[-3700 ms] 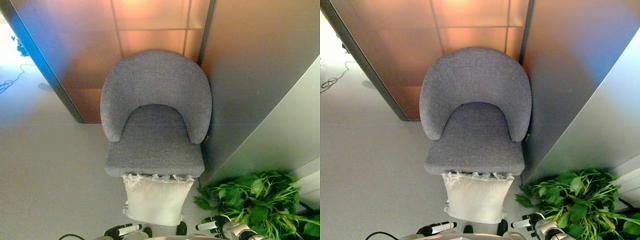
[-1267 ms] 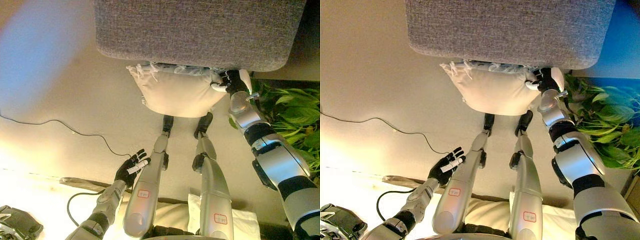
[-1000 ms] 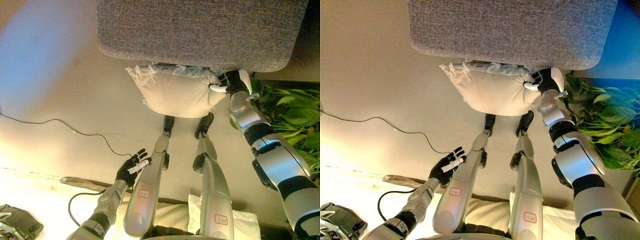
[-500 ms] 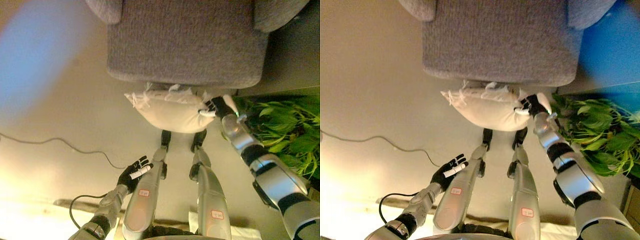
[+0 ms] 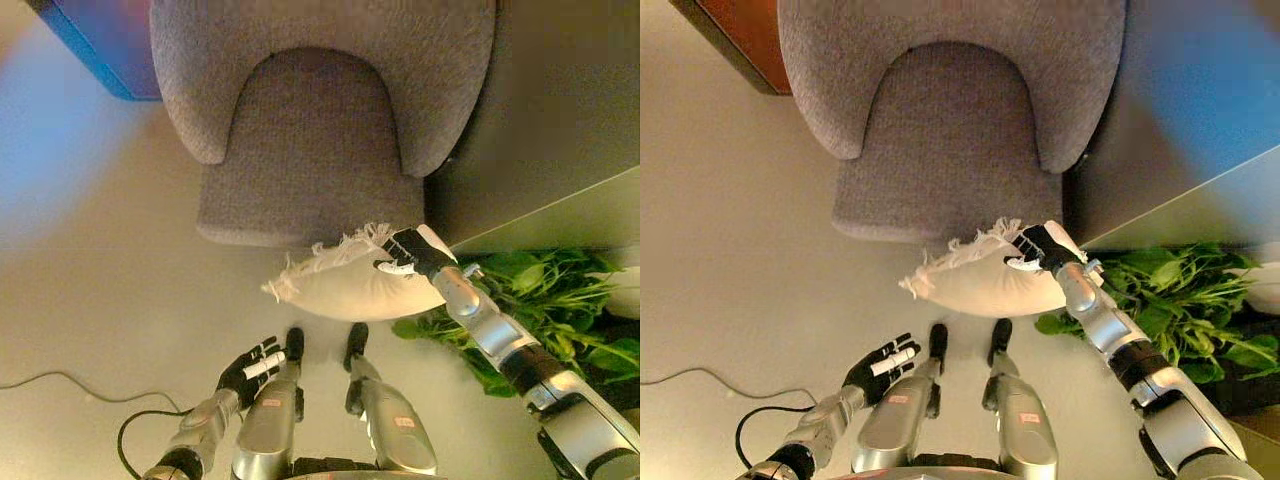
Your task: Pick up the pillow and put it on the sofa.
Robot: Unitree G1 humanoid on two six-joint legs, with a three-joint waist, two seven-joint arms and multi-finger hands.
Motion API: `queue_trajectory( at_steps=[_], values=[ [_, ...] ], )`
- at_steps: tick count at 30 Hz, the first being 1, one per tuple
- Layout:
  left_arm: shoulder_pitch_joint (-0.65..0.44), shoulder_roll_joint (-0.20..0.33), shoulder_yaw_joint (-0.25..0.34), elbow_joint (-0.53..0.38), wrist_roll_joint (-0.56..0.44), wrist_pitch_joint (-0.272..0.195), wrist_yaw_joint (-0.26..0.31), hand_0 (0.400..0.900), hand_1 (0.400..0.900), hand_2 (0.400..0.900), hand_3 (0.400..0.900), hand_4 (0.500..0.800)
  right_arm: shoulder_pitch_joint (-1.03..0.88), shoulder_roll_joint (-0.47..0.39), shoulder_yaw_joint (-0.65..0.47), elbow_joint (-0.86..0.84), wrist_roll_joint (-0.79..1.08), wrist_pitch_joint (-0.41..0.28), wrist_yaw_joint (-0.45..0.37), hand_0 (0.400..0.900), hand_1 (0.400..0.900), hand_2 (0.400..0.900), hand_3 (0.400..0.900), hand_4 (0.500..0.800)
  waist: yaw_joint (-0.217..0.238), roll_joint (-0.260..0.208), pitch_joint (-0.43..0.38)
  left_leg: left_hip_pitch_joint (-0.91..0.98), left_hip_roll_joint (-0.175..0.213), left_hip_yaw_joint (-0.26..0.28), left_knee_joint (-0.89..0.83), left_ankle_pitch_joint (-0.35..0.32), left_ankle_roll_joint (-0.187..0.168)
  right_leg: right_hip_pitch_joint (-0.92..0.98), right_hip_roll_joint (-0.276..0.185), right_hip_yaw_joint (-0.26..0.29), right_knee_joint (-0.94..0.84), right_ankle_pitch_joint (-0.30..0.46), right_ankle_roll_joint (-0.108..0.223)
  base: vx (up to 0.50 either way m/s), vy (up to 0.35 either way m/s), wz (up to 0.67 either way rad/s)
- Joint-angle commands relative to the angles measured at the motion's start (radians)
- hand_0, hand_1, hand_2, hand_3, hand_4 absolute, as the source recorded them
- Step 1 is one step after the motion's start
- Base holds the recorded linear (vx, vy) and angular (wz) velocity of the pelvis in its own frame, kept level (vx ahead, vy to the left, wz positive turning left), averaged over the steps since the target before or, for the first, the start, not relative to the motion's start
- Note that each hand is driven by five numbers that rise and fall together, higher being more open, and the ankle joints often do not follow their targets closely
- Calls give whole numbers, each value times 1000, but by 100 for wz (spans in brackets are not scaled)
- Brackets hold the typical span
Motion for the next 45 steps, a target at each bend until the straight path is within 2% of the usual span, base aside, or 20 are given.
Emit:
queue_trajectory(
  at_steps=[1,5,13,20,24,25,26,35,45],
  values=[
    [101,-5,-22,59,64,13,-9,900,900,900,900,800,-22,-39,-121,-188,32,-93,27,400,400,400,400,500,-6,14,-255,-10,14,-27,-4,-47,-30,70,-17,-12,129,-185,66,144,-16,-1],
    [119,-9,-5,90,96,44,-20,900,900,900,900,800,-22,-81,-174,-248,49,-69,68,400,400,400,400,500,-8,8,-324,41,14,-31,-8,-64,-29,125,-13,-14,112,-194,64,134,-15,2],
    [113,-6,15,142,135,72,-29,900,900,900,900,800,-212,-160,-221,-230,147,8,101,400,400,400,400,500,14,-9,-389,97,14,-46,-6,-81,-33,197,-14,-32,102,-214,57,52,-7,10],
    [98,4,-7,170,161,93,-46,900,900,900,900,800,-443,-206,-145,-100,188,59,90,400,400,400,400,500,58,-27,-420,118,11,-73,-7,-83,-38,239,-19,-73,94,-224,54,38,-7,18],
    [93,7,-28,172,157,106,-55,900,900,900,900,800,-552,-199,-77,-8,180,84,59,400,400,400,400,500,81,-27,-433,120,9,-86,-7,-79,-41,252,-21,-93,87,-224,54,41,-4,19],
    [93,7,-35,172,152,106,-53,900,900,900,900,800,-579,-195,-61,16,178,77,46,453,453,453,453,532,87,-27,-434,119,10,-88,-7,-78,-42,255,-21,-97,85,-223,53,37,-4,16],
    [92,8,-39,172,149,108,-52,900,900,900,900,800,-602,-191,-45,36,176,82,42,900,900,900,900,800,93,-26,-433,120,10,-92,-6,-77,-43,259,-21,-101,83,-223,52,44,-1,17],
    [104,11,-89,157,141,115,-52,900,900,900,900,800,-746,-162,64,246,205,60,-8,900,900,900,900,800,138,-20,-433,113,7,-126,-11,-66,-53,277,-23,-135,56,-214,52,21,5,16],
    [108,18,-108,153,143,101,-61,900,900,900,900,800,-782,-166,118,324,244,53,11,900,900,900,900,800,144,-20,-432,113,7,-131,-16,-64,-56,283,-22,-140,47,-212,52,-3,0,1]
  ],
)
